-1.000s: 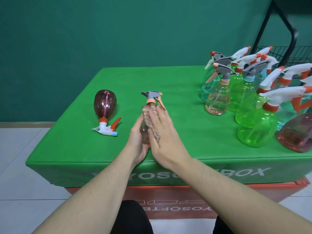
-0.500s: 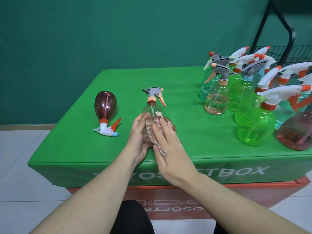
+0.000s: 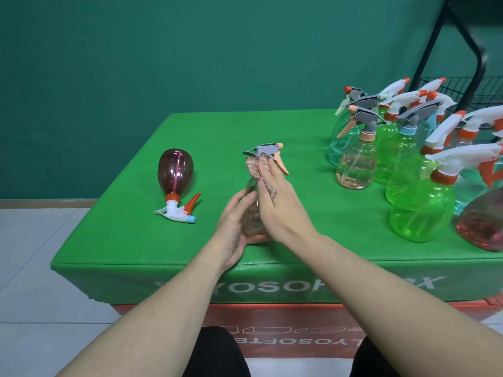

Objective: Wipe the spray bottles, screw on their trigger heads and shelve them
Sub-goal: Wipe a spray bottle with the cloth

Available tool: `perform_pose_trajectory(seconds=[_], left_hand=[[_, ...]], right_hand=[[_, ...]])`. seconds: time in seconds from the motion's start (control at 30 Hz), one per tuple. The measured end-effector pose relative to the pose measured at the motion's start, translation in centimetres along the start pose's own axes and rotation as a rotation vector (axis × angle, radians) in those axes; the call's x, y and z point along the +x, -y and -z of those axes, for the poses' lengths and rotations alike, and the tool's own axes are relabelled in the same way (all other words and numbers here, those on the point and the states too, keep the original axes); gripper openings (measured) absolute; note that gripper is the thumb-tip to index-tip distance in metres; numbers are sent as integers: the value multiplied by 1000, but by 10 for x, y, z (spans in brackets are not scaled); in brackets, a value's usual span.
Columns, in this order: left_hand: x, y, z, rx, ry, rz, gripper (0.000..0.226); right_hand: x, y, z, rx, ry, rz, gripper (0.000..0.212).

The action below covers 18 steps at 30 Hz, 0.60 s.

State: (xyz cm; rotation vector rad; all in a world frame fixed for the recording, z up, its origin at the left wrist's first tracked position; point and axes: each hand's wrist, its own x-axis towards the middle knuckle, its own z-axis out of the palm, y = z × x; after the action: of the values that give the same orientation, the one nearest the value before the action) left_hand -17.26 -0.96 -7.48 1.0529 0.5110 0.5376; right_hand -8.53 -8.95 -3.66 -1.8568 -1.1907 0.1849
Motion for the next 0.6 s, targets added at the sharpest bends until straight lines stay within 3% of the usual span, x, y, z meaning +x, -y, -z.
perform_pose_trajectory(seconds=[0.2,0.37,0.6], left_hand=[[2,0,3,1,-54,-4,70],[0,0,0,-30,-116,-23,51],[-1,0,-1,-73,-126,-51,70]], right_hand=[[-11,-8,-10,28,-23,5,55],[-43,-14,-15,-129,70,89,61],[-74,-27,-13,-245,124,210,61]])
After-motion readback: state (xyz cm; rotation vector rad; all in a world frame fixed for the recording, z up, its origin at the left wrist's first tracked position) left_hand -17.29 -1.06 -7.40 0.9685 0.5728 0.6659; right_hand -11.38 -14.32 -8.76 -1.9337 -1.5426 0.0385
